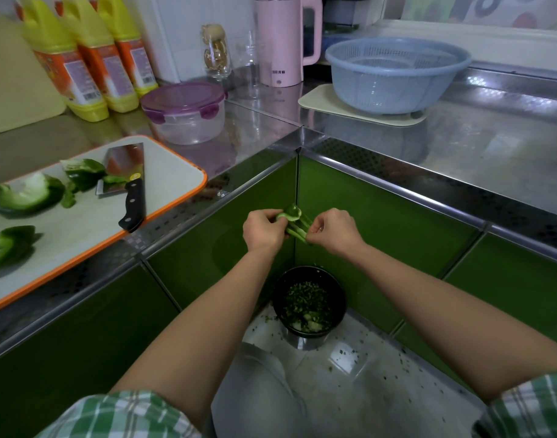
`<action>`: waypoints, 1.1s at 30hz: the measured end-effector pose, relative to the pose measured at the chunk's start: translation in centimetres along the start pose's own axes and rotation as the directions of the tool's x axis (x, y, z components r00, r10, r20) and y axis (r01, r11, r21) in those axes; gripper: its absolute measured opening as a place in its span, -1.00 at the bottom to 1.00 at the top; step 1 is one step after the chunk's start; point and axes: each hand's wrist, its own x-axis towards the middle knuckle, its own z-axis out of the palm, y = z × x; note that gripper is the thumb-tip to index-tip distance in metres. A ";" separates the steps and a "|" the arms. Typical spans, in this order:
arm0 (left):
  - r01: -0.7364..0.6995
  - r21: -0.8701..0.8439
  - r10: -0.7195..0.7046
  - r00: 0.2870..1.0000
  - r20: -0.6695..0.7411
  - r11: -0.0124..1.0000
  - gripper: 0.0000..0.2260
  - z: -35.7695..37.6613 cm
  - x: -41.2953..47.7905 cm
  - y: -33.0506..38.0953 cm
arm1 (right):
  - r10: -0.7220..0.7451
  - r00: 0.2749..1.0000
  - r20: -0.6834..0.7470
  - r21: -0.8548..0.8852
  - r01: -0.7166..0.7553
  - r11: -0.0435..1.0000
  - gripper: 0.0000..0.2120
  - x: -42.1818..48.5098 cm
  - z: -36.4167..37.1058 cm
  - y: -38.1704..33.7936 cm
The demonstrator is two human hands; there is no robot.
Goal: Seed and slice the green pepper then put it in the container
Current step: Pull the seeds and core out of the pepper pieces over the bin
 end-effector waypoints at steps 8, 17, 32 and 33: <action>0.039 -0.018 -0.039 0.999 0.001 0.999 -0.78 -0.6 0.2 -0.2 | 0.164 0.981 -0.107 0.154 -0.147 0.977 -0.82 -0.4 -0.3 1.4; 0.089 -0.034 -0.088 0.996 0.019 0.995 -0.82 -0.5 0.1 0.1 | -0.070 0.994 -0.081 0.248 0.088 0.965 -0.96 -0.5 -1.0 0.7; 0.009 0.025 -0.010 0.998 0.054 1.000 -0.81 0.4 -0.5 0.2 | 0.088 0.994 -0.072 0.006 -0.088 0.996 -0.85 0.1 0.0 -1.0; 0.016 0.020 -0.017 0.998 0.057 1.000 -0.81 0.3 -0.4 0.2 | 0.087 0.993 -0.085 0.056 -0.083 0.995 -0.84 0.0 0.0 -0.8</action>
